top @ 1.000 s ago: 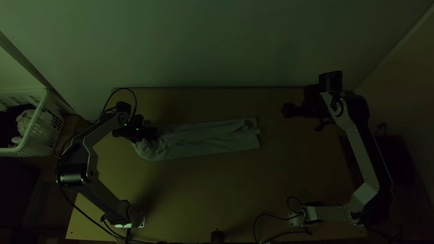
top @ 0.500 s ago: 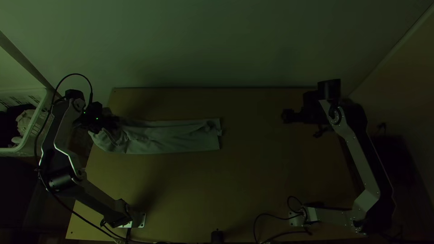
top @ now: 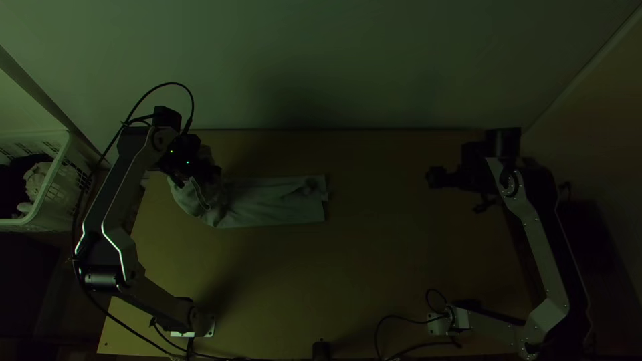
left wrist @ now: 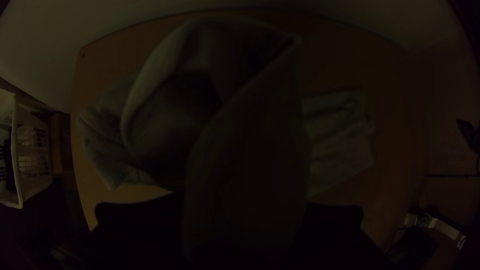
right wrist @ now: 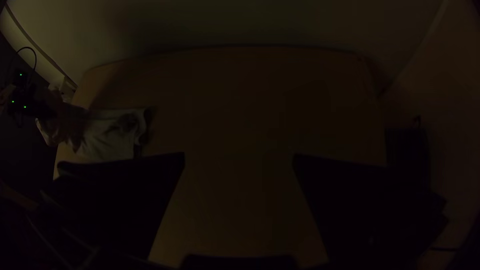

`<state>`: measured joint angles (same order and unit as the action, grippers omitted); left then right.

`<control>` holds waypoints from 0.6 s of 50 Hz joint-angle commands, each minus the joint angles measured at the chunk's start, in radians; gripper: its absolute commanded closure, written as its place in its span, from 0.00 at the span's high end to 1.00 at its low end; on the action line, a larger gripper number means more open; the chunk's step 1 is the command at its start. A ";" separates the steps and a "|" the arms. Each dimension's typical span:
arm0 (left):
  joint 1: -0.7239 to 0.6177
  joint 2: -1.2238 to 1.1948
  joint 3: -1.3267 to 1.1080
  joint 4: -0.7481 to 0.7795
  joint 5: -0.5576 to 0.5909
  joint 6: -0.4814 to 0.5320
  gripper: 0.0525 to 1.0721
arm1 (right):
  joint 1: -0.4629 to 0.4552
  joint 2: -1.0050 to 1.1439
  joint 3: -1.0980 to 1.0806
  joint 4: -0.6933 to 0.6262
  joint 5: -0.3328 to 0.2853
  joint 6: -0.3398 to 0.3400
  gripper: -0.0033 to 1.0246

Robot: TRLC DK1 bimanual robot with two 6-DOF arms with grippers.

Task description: Fold the t-shirt

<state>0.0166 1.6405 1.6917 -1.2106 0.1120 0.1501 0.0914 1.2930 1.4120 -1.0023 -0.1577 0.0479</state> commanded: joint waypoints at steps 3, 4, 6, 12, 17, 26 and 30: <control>-0.092 0.005 0.075 -0.030 -0.023 -0.081 0.03 | -0.028 -0.050 -0.045 0.002 -0.005 -0.016 0.96; -0.107 0.013 0.085 -0.033 -0.025 -0.090 0.03 | -0.030 -0.054 -0.051 0.002 -0.003 -0.017 0.96; -0.138 0.030 0.105 -0.046 -0.034 -0.109 0.03 | -0.035 -0.060 -0.061 0.002 -0.005 -0.017 0.96; -0.225 0.088 0.171 -0.075 -0.051 -0.167 0.03 | -0.044 -0.081 -0.085 0.004 -0.005 -0.017 0.96; -0.294 0.136 0.207 -0.076 -0.080 -0.218 0.03 | -0.044 -0.097 -0.100 0.005 -0.005 -0.017 0.96; -0.391 0.225 0.261 -0.078 -0.103 -0.270 0.03 | -0.045 -0.120 -0.122 0.005 -0.005 -0.017 0.96; -0.428 0.262 0.287 -0.079 -0.101 -0.297 0.03 | -0.048 -0.127 -0.133 0.007 -0.005 -0.017 0.96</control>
<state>-0.3733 1.8652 1.9236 -1.2705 0.0139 -0.0914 0.0536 1.1885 1.3090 -1.0016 -0.1581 0.0437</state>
